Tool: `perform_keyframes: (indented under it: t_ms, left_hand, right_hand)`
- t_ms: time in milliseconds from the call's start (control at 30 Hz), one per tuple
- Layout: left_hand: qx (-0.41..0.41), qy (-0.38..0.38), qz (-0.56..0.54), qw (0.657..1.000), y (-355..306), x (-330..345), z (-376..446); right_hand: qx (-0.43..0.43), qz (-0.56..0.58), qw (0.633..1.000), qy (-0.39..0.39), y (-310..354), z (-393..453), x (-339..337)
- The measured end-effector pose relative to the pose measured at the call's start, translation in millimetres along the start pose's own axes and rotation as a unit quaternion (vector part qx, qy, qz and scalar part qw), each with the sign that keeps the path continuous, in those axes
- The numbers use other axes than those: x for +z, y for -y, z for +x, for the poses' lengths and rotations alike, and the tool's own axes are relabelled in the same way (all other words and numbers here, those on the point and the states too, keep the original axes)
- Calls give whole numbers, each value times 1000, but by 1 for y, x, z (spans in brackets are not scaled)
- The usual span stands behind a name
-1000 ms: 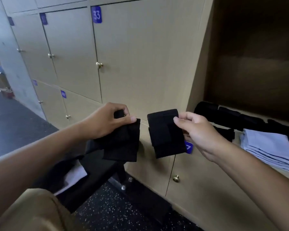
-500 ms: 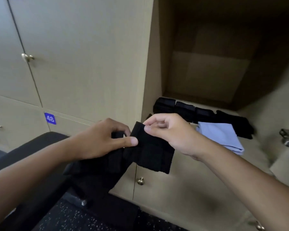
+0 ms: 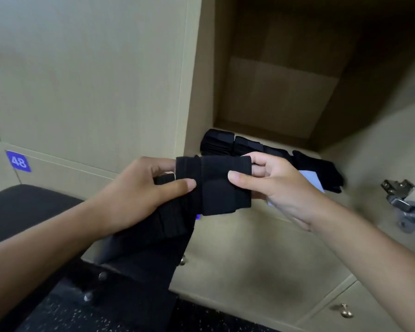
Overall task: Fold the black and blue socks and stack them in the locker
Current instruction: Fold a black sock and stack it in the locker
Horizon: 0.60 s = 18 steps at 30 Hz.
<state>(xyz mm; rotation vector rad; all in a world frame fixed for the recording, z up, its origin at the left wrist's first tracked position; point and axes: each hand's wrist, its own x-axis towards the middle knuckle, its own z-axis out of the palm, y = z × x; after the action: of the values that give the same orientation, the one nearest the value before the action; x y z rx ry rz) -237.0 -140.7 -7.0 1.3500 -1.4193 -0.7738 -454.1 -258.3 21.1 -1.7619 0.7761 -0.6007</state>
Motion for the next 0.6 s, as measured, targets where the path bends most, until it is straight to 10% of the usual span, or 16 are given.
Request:
perform_keyframes:
  t_ms: [267, 600]
  left_hand:
    - [-11, -83, -88, 993, 4, 12, 1]
    - [-11, -124, -4, 992, 8, 22, 12]
  right_hand:
    - [66, 265, 961, -53, -16, -5, 31]
    - [-67, 147, 960, -228, 3, 5, 15]
